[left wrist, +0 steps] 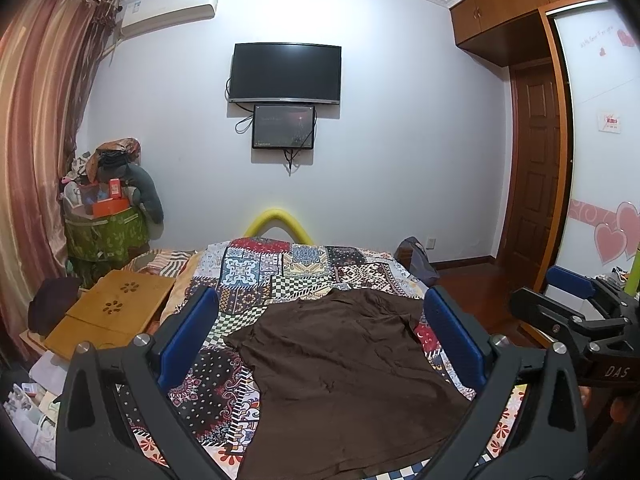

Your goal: Fold small clothes

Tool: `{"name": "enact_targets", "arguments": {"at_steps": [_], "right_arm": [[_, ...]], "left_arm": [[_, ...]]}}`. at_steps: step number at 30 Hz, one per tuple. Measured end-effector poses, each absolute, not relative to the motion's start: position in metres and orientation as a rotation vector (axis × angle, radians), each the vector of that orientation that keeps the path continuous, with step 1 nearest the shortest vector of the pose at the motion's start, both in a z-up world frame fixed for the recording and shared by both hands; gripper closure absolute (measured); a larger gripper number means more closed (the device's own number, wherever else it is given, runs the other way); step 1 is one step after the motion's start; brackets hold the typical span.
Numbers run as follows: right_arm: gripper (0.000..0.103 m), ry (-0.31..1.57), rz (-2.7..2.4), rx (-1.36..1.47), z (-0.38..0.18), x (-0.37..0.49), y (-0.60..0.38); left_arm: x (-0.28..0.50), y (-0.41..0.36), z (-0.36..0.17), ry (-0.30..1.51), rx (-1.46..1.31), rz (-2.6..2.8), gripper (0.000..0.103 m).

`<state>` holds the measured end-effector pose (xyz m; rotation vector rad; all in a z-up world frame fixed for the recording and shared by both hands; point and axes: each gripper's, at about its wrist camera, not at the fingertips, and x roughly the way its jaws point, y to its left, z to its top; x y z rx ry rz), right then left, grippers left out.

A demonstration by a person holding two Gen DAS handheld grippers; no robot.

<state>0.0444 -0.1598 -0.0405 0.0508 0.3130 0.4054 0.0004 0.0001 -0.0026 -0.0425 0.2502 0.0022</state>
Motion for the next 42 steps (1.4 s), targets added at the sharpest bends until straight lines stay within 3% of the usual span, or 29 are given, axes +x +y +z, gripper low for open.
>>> {"name": "enact_targets", "arguments": {"at_steps": [42], "right_arm": [[0.000, 0.347, 0.404, 0.055, -0.0451, 0.0514, -0.1568]], "left_arm": [[0.0081, 0.0047, -0.0054, 0.272, -0.053, 0.023, 0.000]]}}
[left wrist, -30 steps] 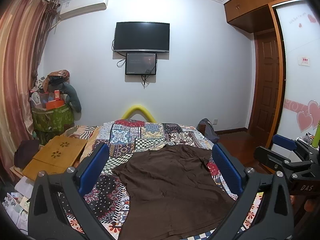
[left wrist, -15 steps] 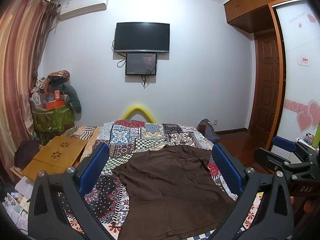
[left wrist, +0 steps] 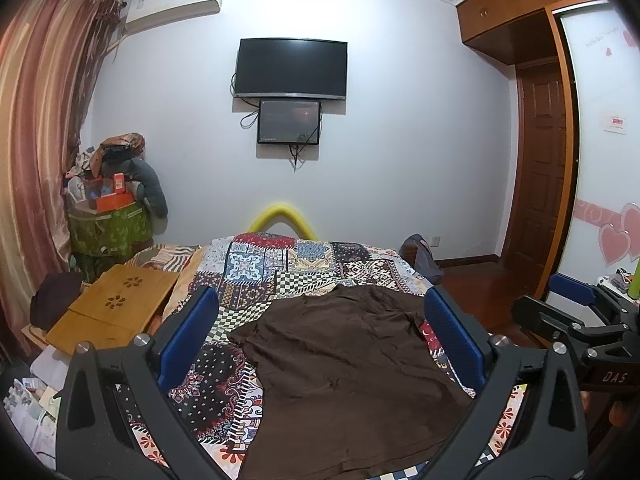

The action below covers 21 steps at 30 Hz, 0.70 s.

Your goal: Fold small clothes

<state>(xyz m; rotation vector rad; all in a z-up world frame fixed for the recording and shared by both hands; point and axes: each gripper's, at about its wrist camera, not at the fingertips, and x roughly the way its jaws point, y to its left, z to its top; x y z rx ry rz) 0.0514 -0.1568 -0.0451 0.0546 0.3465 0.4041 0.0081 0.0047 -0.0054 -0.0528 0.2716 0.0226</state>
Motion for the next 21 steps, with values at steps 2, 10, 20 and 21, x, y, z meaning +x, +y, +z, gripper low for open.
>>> {"name": "enact_targets", "arguments": {"at_steps": [2, 10, 20, 21], "right_arm": [[0.000, 0.350, 0.407, 0.051, -0.046, 0.056, -0.154], [0.000, 0.391, 0.475, 0.008, -0.059, 0.094, -0.131], [0.000, 0.474, 0.495, -0.068, -0.105, 0.168, -0.104], [0.000, 0.491, 0.502, -0.076, -0.110, 0.173, -0.102]], "left_arm": [[0.013, 0.009, -0.008, 0.278, -0.055, 0.032, 0.000], [0.067, 0.041, -0.034, 0.376, -0.048, 0.086, 0.000], [0.167, 0.118, -0.116, 0.655, -0.134, 0.194, 0.000], [0.175, 0.125, -0.124, 0.684, -0.138, 0.214, 0.000]]}}
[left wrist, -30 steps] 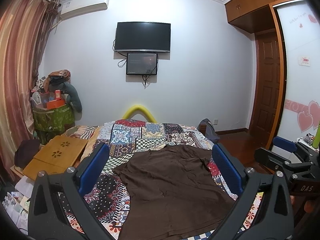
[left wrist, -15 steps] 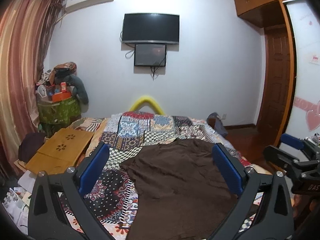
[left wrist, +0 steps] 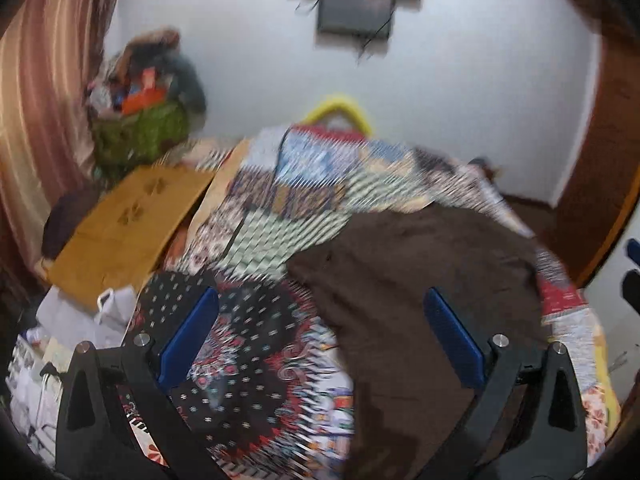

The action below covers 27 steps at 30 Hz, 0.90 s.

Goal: Fold small clothes
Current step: 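Lower both grippers toward the brown shirt's hem edge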

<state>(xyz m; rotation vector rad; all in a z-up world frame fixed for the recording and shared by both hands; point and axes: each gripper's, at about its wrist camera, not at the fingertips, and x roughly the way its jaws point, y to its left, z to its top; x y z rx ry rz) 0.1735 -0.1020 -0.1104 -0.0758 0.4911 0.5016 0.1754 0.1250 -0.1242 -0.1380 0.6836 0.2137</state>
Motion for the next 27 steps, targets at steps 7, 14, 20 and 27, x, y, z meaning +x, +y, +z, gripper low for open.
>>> {"name": "enact_targets", "arguments": {"at_steps": [7, 14, 20, 27], "right_arm": [[0.001, 0.687, 0.521, -0.065, -0.164, 0.241, -0.100], [0.037, 0.851, 0.570, -0.056, -0.198, 0.276, -0.098], [0.045, 0.941, 0.614, -0.141, -0.228, 0.291, -0.084], [0.051, 0.998, 0.659, -0.144, -0.245, 0.289, -0.090]], "left_arm": [[0.231, 0.167, -0.191, 0.890, -0.241, 0.216, 0.003], [0.261, 0.180, -0.237, 1.059, -0.437, 0.085, 0.046], [0.291, 0.183, -0.250, 1.092, -0.591, -0.016, 0.048], [0.344, 0.207, -0.274, 1.108, -0.720, -0.061, 0.061]]}}
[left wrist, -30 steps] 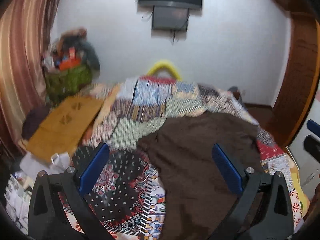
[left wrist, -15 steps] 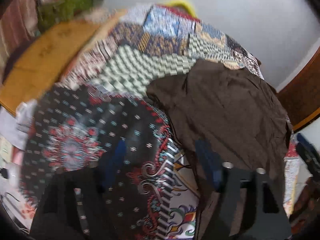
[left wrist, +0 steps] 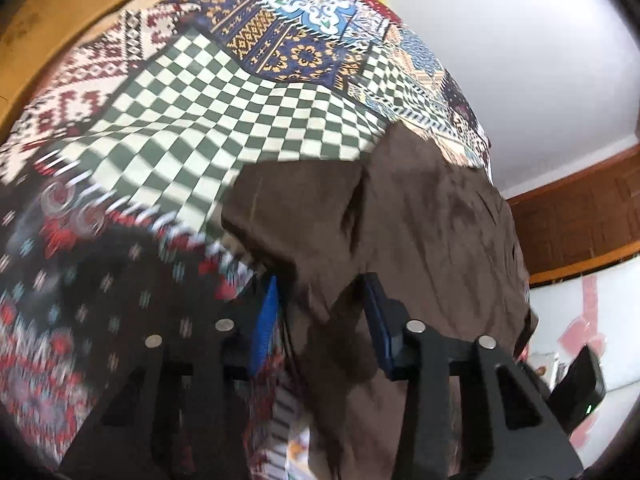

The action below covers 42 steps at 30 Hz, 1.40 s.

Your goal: Fold small clothes

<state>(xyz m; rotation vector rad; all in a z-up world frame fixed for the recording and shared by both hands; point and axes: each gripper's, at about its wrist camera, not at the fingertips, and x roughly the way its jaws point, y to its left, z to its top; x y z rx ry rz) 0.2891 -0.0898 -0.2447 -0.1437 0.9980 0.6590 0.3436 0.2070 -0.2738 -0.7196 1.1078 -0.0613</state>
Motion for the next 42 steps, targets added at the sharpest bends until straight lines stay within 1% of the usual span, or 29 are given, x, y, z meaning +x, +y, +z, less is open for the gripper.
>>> {"name": "enact_targets", "arguments": {"at_steps": [3, 4, 6, 8, 10, 13, 17, 20, 23, 26, 29, 32, 34, 35, 37, 39, 41, 42], "right_arm": [[0.051, 0.996, 0.665, -0.138, -0.246, 0.290, -0.092], [0.051, 0.996, 0.668, -0.139, -0.246, 0.290, -0.092], [0.051, 0.995, 0.671, -0.141, -0.246, 0.290, -0.091], [0.051, 0.995, 0.670, -0.146, -0.246, 0.293, -0.090], [0.051, 0.995, 0.670, -0.147, -0.246, 0.293, -0.089], [0.051, 0.996, 0.671, -0.149, -0.246, 0.293, -0.089], [0.051, 0.994, 0.669, -0.155, -0.247, 0.293, -0.089], [0.051, 0.996, 0.667, -0.159, -0.247, 0.294, -0.088], [0.051, 1.002, 0.661, -0.166, -0.246, 0.295, -0.087], [0.051, 1.031, 0.657, -0.148, -0.243, 0.298, -0.091], [0.051, 1.011, 0.641, -0.119, -0.233, 0.297, -0.103], [0.051, 0.990, 0.615, -0.112, -0.227, 0.294, -0.115], [0.051, 0.992, 0.602, -0.108, -0.225, 0.294, -0.121], [0.051, 0.994, 0.590, -0.106, -0.225, 0.293, -0.126], [0.051, 0.997, 0.581, -0.099, -0.223, 0.291, -0.132], [0.051, 0.992, 0.583, -0.090, -0.218, 0.289, -0.136], [0.051, 0.979, 0.587, -0.083, -0.212, 0.287, -0.137], [0.051, 0.972, 0.589, -0.083, -0.209, 0.286, -0.137]], "left_arm": [[0.360, 0.223, -0.284, 1.096, -0.814, -0.074, 0.062], [0.363, 0.228, -0.287, 1.094, -0.837, -0.073, 0.066], [0.371, 0.237, -0.293, 1.089, -0.883, -0.067, 0.075], [0.376, 0.240, -0.297, 1.085, -0.895, -0.073, 0.093], [0.376, 0.237, -0.293, 1.068, -0.856, -0.068, 0.095], [0.377, 0.229, -0.274, 1.045, -0.690, -0.003, 0.096], [0.352, 0.207, -0.220, 0.877, -0.394, 0.115, 0.097], [0.339, 0.183, -0.191, 0.780, -0.213, 0.177, 0.097], [0.338, 0.155, -0.175, 0.735, -0.076, 0.154, 0.097], [0.343, 0.126, -0.170, 0.746, -0.011, 0.061, 0.097], [0.352, 0.097, -0.179, 0.799, 0.028, -0.037, 0.097], [0.351, 0.066, -0.198, 0.869, 0.071, -0.136, 0.097], [0.353, 0.045, -0.218, 0.957, 0.143, -0.136, 0.096], [0.354, 0.037, -0.226, 0.993, 0.170, -0.112, 0.092], [0.355, 0.031, -0.236, 1.055, 0.209, -0.085, 0.090], [0.351, 0.036, -0.228, 1.056, 0.203, -0.095, 0.080], [0.342, 0.045, -0.216, 1.052, 0.138, -0.121, 0.052], [0.337, 0.051, -0.207, 1.034, 0.098, -0.129, 0.047]]}}
